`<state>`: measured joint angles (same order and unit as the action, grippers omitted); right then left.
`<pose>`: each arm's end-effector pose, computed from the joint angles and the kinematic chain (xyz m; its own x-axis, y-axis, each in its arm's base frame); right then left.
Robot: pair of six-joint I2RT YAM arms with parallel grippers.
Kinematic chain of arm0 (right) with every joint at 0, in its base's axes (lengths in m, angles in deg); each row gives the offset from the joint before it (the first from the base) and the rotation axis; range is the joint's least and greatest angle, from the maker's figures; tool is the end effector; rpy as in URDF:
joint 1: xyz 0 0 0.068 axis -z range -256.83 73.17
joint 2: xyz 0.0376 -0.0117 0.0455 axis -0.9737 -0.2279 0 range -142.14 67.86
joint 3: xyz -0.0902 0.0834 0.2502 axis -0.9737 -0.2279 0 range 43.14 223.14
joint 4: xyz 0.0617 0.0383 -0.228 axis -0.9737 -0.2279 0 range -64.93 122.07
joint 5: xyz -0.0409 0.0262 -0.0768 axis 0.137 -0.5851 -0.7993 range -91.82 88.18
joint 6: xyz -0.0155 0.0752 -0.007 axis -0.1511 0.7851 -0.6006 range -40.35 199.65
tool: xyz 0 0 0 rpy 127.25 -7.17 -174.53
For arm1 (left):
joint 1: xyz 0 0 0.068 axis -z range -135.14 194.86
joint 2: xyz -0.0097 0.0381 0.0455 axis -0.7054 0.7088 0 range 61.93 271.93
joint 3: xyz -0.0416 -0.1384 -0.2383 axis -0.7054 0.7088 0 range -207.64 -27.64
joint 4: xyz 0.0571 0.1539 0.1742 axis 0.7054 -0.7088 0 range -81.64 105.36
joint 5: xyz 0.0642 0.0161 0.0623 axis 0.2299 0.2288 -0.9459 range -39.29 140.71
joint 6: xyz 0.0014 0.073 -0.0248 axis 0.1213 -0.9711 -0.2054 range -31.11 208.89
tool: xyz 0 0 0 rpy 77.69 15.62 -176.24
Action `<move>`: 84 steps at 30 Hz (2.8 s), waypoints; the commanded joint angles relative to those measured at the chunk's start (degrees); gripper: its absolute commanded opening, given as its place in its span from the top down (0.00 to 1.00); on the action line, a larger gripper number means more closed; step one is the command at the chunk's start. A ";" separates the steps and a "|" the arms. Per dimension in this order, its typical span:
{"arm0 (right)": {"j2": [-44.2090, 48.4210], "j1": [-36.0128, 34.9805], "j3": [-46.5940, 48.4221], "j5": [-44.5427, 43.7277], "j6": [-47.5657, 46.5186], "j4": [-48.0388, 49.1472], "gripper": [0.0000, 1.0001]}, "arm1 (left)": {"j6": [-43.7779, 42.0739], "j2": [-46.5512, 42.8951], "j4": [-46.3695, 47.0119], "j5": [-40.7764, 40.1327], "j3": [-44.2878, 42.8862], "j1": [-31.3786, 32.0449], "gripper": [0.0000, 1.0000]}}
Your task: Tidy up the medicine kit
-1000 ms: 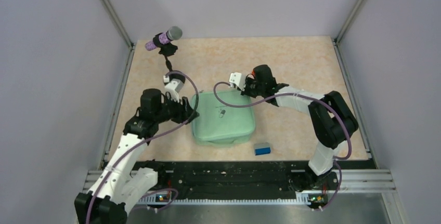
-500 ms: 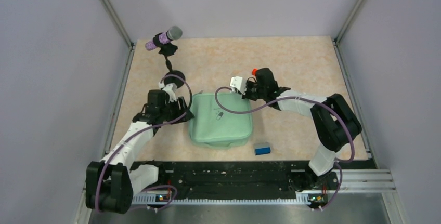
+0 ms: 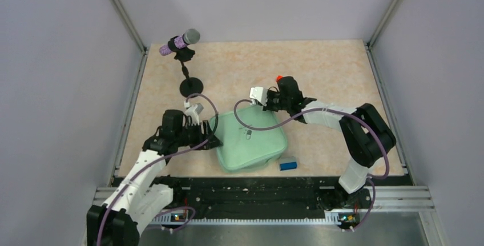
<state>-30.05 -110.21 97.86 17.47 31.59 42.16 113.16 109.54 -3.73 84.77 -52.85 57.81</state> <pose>0.2998 0.2235 0.1991 0.2535 -0.6737 -0.6941 -0.8408 0.2014 -0.5025 0.1491 -0.0720 0.1991 -0.8330 -0.1578 -0.5303 0.2766 0.7113 -0.6462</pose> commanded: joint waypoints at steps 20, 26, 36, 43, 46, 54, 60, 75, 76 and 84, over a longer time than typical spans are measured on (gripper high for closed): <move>0.30 -4.24 4.02 9.88 -12.82 -10.59 1.00 | -24.88 15.77 -10.49 3.00 -27.32 1.20 0.45; 0.11 -4.23 4.24 10.15 -11.47 -9.07 1.00 | -18.34 13.27 -13.06 -21.84 -28.46 0.58 0.37; 2.09 -4.32 2.88 10.62 -10.14 -8.55 1.00 | -10.25 23.34 -7.40 -29.62 -29.09 -0.12 0.32; 2.77 -4.32 1.86 10.59 -9.40 -6.73 1.00 | -9.59 28.19 -4.63 -16.91 -27.03 -1.61 0.40; 2.15 -4.37 2.38 10.52 -8.79 -5.26 1.00 | -7.25 25.18 -0.40 -6.86 -22.19 -1.70 0.48; -1.78 -4.38 5.04 11.07 -5.59 -0.87 1.00 | -1.52 13.79 -0.09 1.19 -12.41 -1.78 0.50; -2.42 -5.31 5.48 12.06 -4.09 -0.20 1.00 | -10.18 5.83 -7.13 -15.32 -17.77 -3.71 0.37; -0.29 -6.03 4.16 11.34 -6.41 -1.93 1.00 | -14.35 28.13 15.63 5.76 -20.00 1.37 0.40; -0.17 -6.03 4.05 11.46 -6.62 -2.04 1.00 | -14.56 28.98 16.48 6.01 -19.75 1.86 0.40; -0.15 -6.08 4.01 12.15 -6.79 -2.18 1.00 | -16.89 37.67 14.54 10.02 -22.90 3.50 0.47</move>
<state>-32.06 -114.69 100.70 26.01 24.14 38.11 98.06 143.88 8.79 90.81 -73.03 60.89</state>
